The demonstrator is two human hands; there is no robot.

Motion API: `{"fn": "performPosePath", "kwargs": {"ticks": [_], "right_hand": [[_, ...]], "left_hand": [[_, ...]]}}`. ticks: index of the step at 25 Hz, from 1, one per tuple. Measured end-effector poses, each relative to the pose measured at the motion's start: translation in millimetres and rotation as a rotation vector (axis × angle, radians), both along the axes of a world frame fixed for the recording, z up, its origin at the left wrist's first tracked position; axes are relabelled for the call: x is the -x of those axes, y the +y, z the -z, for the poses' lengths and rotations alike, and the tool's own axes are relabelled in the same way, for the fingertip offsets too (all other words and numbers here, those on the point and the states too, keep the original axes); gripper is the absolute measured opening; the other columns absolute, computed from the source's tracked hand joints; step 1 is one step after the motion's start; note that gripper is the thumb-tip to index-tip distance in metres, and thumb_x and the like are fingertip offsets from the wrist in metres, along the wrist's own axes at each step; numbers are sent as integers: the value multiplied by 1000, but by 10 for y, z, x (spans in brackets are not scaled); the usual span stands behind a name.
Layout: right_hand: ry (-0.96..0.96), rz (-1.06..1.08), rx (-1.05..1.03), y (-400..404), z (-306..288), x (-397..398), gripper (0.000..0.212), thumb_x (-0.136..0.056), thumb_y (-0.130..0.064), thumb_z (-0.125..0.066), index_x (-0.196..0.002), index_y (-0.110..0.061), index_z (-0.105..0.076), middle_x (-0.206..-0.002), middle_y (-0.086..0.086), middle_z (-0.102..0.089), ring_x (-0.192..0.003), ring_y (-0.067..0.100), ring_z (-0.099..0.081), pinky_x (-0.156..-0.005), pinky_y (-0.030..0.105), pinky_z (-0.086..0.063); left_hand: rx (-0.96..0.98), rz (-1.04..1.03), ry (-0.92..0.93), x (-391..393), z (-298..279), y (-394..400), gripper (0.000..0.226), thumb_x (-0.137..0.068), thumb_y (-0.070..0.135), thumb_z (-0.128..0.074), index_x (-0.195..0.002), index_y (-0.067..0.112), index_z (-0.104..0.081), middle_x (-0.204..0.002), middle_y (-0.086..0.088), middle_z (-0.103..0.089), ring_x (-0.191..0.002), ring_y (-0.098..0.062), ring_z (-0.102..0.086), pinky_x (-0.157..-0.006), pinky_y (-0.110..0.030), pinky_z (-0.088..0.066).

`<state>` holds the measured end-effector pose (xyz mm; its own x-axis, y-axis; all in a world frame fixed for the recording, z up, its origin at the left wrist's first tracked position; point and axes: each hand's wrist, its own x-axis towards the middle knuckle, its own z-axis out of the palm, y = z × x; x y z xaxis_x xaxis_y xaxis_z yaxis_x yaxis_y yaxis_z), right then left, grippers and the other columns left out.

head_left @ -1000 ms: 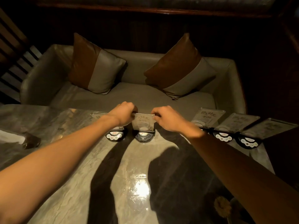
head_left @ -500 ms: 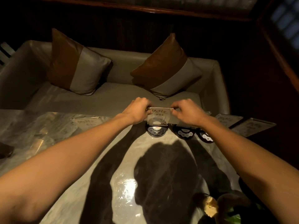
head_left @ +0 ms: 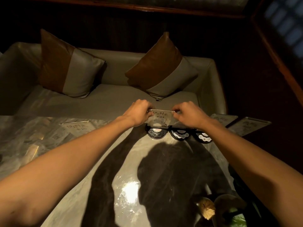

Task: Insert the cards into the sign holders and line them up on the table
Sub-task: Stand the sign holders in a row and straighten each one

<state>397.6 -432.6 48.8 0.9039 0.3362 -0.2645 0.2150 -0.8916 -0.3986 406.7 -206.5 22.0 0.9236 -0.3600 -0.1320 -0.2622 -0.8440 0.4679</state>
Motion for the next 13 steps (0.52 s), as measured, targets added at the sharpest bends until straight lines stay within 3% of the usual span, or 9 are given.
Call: {"fn": "performPosePath", "kwargs": {"ticks": [4, 7, 11, 13], "right_hand": [[17, 23, 5, -7, 39, -14, 23, -100, -24, -56, -117, -19, -71, -103, 4, -74, -84, 16, -68, -75, 42, -60], [39, 29, 27, 27, 24, -13, 24, -98, -23, -57, -118, -17, -69, -107, 5, -74, -85, 17, -69, -73, 39, -60], [-55, 34, 46, 246, -85, 8, 50, -92, -35, -60, -138, -15, -58, -132, 12, -66, -118, 30, -63, -99, 46, -51], [-162, -8, 7, 529, -157, 33, 52, -91, -37, -60, -138, -14, -59, -136, 11, -64, -123, 30, -59, -102, 43, -48]], "left_hand": [[-8, -12, 39, -33, 4, -7, 21, -92, 20, -66, -112, 19, -73, -104, -4, -76, -95, -22, -70, -82, -41, -58], [-2, -16, 95, 1, -7, 23, 36, -90, 19, -67, -126, 21, -66, -119, -3, -71, -101, -22, -69, -89, -40, -57], [-6, -55, 117, 67, -198, 444, 47, -88, 23, -72, -134, 20, -60, -130, -1, -65, -108, -17, -66, -97, -38, -53], [-68, -79, 126, 127, -347, 843, 50, -84, 26, -76, -132, 19, -61, -128, -1, -66, -112, -17, -64, -98, -35, -51]]}}
